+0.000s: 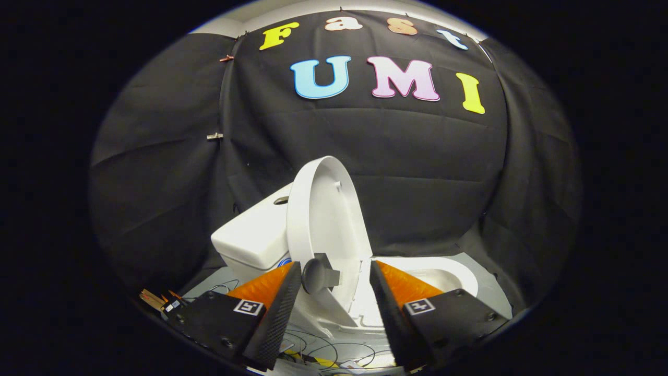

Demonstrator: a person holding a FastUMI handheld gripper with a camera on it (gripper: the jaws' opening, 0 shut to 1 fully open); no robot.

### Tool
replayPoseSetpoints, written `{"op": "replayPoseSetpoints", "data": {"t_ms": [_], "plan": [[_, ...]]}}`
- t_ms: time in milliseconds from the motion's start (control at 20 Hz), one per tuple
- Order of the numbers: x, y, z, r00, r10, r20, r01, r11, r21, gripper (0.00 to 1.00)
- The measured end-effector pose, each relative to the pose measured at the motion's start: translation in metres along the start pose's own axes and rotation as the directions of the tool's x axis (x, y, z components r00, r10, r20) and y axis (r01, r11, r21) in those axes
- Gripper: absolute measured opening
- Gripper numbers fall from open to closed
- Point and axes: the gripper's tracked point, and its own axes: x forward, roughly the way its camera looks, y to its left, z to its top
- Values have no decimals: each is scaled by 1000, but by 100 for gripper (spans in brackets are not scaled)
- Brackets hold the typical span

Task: Open the toilet lid.

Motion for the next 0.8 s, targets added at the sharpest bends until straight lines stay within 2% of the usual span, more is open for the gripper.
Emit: {"op": "replayPoseSetpoints", "data": {"t_ms": [250, 550, 800], "plan": [[-57, -20, 66, 991, -11, 130, 11, 1000, 0, 99], [-142, -43, 133, 957, -7, 289, 25, 998, -58, 99], [-199, -64, 159, 930, -27, 367, 58, 995, -75, 99]]}}
